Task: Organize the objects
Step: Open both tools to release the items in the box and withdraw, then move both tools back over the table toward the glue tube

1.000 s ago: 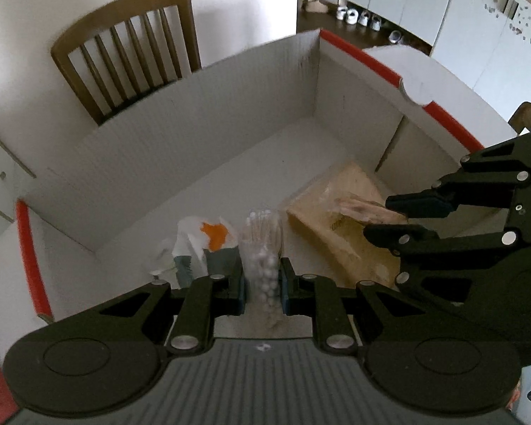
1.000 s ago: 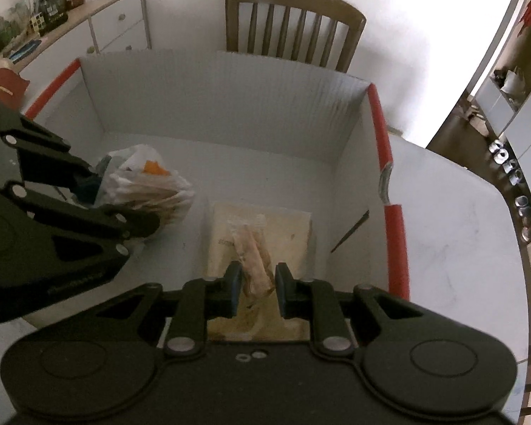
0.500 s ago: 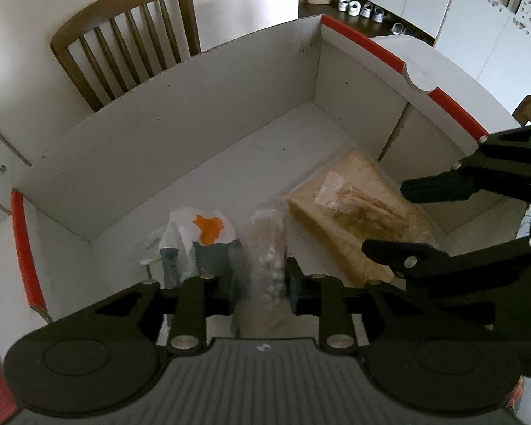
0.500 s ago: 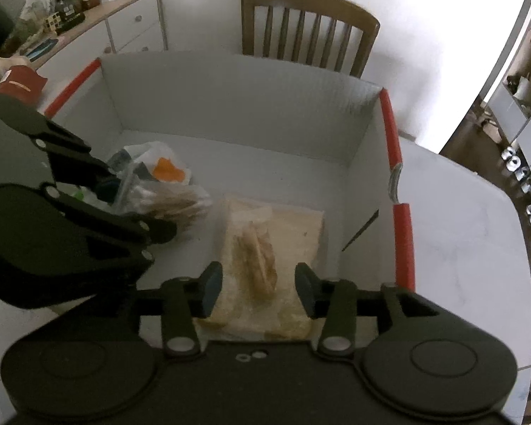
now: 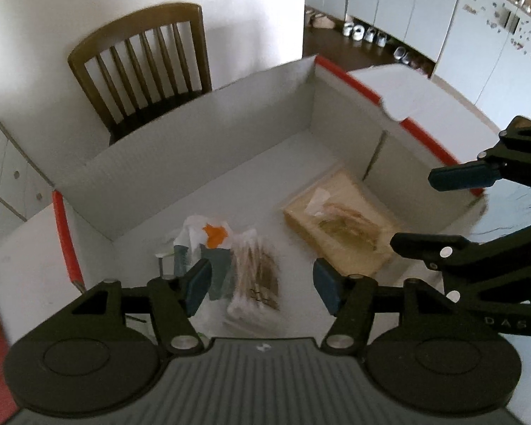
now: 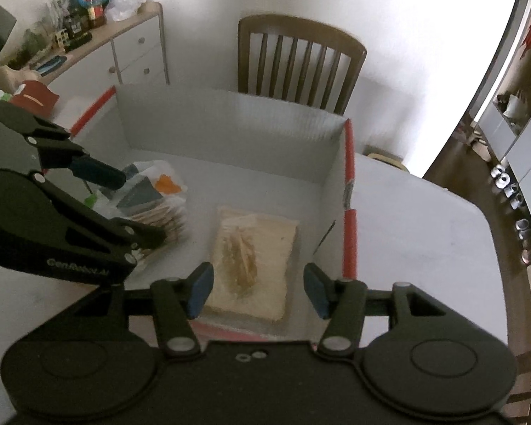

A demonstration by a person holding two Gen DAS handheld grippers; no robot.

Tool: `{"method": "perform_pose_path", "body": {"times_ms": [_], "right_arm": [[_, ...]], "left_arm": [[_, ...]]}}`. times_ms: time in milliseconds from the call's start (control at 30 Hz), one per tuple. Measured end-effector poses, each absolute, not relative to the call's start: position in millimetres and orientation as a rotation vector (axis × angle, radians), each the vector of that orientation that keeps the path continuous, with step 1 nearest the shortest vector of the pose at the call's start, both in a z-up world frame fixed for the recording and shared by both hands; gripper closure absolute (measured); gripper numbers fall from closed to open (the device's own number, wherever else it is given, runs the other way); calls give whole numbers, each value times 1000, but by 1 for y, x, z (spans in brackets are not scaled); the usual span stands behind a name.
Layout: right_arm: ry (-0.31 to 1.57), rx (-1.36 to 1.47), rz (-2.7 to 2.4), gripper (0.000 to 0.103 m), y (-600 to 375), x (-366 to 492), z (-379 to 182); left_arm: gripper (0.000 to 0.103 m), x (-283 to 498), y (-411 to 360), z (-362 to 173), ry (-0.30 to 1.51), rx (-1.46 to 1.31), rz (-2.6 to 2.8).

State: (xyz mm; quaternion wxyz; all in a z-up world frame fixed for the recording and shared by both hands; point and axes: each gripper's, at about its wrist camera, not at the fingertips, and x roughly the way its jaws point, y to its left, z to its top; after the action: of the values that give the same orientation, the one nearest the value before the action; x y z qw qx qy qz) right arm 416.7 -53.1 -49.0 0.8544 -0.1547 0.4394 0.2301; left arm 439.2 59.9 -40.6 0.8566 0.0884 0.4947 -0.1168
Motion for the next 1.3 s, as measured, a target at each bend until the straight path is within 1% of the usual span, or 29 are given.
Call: {"method": "perform_pose_path", "body": {"times_ms": [633,933,1133,1300], "right_arm": [[817,-258,541,47,-88,355,8],[768,-229,579,46,-112,324,24],[715,-237,594,43,-130,300,31],[710,-212,604,41,-145,284,30]], "left_arm": [[41,360,51,28,899,101,-195],[41,309,41,44,834,59,-175],[41,277,33,47,805,31,-162],[41,252,28,45,795,2,-155]]}}
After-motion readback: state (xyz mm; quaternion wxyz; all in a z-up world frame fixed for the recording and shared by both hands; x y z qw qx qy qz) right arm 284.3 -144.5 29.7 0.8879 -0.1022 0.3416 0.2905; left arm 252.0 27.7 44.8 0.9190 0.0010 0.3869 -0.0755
